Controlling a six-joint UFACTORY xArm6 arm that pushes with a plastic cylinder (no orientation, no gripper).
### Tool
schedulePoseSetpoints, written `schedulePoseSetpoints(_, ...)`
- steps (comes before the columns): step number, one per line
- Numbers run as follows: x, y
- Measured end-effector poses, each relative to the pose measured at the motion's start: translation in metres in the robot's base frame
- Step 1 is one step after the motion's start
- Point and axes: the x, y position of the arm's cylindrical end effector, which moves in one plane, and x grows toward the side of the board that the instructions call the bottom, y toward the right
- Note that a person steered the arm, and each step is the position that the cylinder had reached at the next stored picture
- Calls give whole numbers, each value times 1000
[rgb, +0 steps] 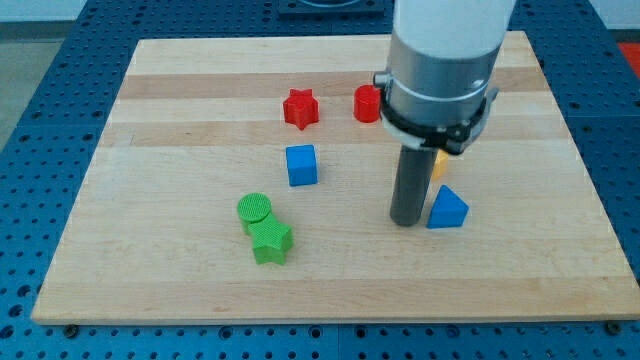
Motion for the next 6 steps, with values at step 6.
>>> schedulePoseSetpoints(6, -32, 105)
